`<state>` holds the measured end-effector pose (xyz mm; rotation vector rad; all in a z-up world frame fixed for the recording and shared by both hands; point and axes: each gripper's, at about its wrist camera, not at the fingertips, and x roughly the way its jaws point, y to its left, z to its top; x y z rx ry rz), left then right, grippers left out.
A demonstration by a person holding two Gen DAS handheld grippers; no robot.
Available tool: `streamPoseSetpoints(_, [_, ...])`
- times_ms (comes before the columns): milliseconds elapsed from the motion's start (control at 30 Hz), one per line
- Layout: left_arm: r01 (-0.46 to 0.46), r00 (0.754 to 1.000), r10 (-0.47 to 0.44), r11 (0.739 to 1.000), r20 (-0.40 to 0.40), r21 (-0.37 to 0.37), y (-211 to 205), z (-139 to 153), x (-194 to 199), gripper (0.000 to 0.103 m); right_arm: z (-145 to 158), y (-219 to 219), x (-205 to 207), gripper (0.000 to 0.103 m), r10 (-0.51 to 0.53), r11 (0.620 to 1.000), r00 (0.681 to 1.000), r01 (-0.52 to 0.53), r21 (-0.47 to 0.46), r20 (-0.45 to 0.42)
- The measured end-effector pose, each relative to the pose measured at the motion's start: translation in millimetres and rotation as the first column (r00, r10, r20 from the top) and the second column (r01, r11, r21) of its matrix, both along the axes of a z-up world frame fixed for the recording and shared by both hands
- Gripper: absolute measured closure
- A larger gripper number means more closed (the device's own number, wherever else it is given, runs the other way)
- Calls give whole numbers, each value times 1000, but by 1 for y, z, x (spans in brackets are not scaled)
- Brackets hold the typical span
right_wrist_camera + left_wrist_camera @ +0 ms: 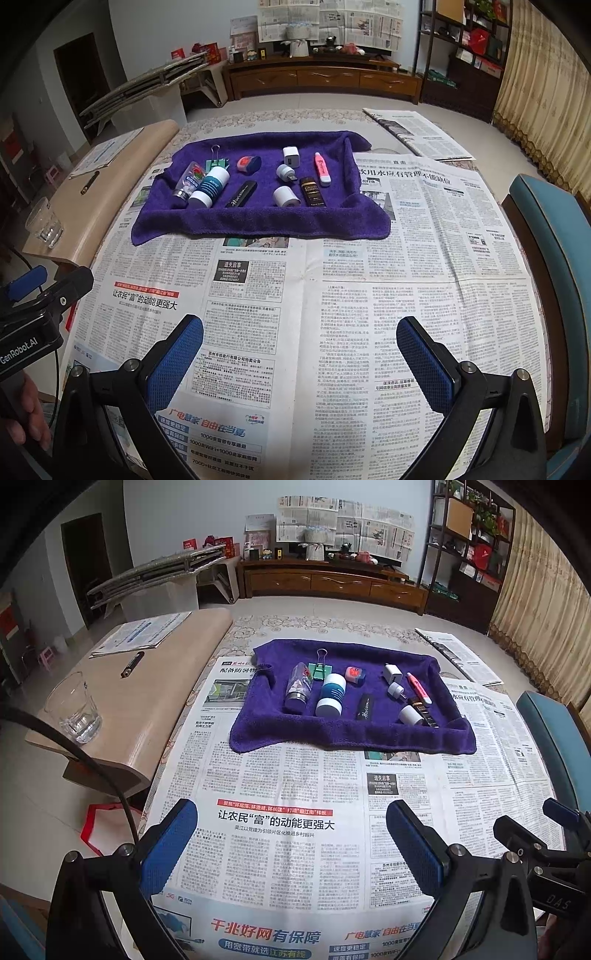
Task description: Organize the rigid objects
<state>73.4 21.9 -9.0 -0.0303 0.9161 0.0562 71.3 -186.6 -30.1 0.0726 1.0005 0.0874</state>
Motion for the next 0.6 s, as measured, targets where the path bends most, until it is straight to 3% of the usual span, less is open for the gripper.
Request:
streamPoseSetpoints(467, [3,1000,-3,1000,-7,0,-4,-1,-3,0,3,-3,0,0,-1,1000,1000,1,5,11])
streamPoseSetpoints(600, [2,1000,-2,1000,24,-8,-6,-1,-7,0,4,-4,0,0,-2,1000,1000,2,6,12])
